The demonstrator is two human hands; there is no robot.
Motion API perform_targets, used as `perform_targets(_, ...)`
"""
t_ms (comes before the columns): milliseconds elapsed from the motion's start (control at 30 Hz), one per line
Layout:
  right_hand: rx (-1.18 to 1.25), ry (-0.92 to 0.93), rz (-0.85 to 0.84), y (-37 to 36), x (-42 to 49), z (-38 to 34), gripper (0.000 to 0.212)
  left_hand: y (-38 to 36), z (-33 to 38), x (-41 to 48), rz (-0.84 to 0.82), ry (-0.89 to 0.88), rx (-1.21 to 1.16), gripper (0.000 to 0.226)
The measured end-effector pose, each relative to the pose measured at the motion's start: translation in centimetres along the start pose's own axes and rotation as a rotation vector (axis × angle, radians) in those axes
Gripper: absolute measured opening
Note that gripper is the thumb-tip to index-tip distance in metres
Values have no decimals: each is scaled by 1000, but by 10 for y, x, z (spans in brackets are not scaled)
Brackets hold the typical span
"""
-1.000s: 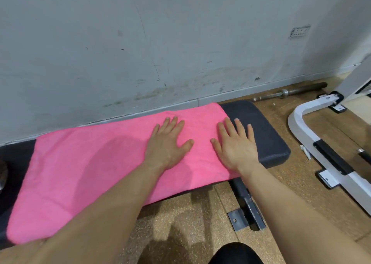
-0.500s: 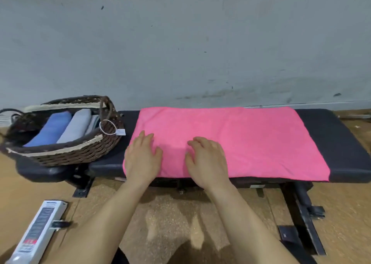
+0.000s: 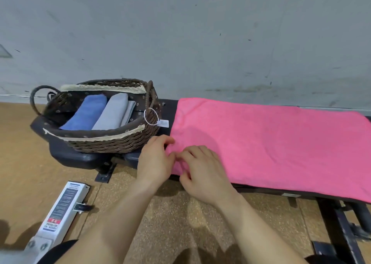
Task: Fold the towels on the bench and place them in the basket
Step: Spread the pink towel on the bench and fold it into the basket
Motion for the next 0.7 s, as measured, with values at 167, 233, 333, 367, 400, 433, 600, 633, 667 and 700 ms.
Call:
perform_targets(167, -107, -6, 26, -19, -1, -4, 58, 3, -6, 7, -53, 158, 2, 23)
perform_targets(233, -152, -11, 66, -22, 1, -4, 59, 4, -5, 10, -103, 192, 160, 12)
perform_targets(333, -195, 1, 140, -24, 0, -5, 54, 1, -2, 10, -196, 187, 288, 25)
perform_targets(367, -199, 6, 165, -23, 0, -6, 52, 1, 0, 10, -220, 186, 260, 26)
perform_targets(400, -192, 6, 195, -22, -1, -6, 50, 0, 1, 10, -238, 195, 210, 27)
perform_targets(433, -178, 2, 227, -21, -2, -6, 49, 1, 2, 10, -240, 206, 150, 29)
perform_targets(600, -138, -39, 326, -12, -6, -6, 68, 7, 18, 13, -170, 285, -228, 27)
perform_targets(633, -121, -55, 345, -10, -7, -6, 70, 5, 19, 12, -181, 331, -335, 22)
perform_targets(667, -95, -74, 368, -8, -7, -5, 68, 2, 21, 11, -201, 387, -445, 18)
perform_targets(700, -63, -91, 395, -6, -8, -4, 60, -1, 23, 9, -225, 440, -540, 14)
Point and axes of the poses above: each hand's wrist, its own x-axis towards the middle knuckle, its own y-axis out of the back of the hand, z = x × y, the point moved 6 cm from there along x, towards the middle knuckle, and after that the axes turned 10 degrees about z, right-handed, at the moved point
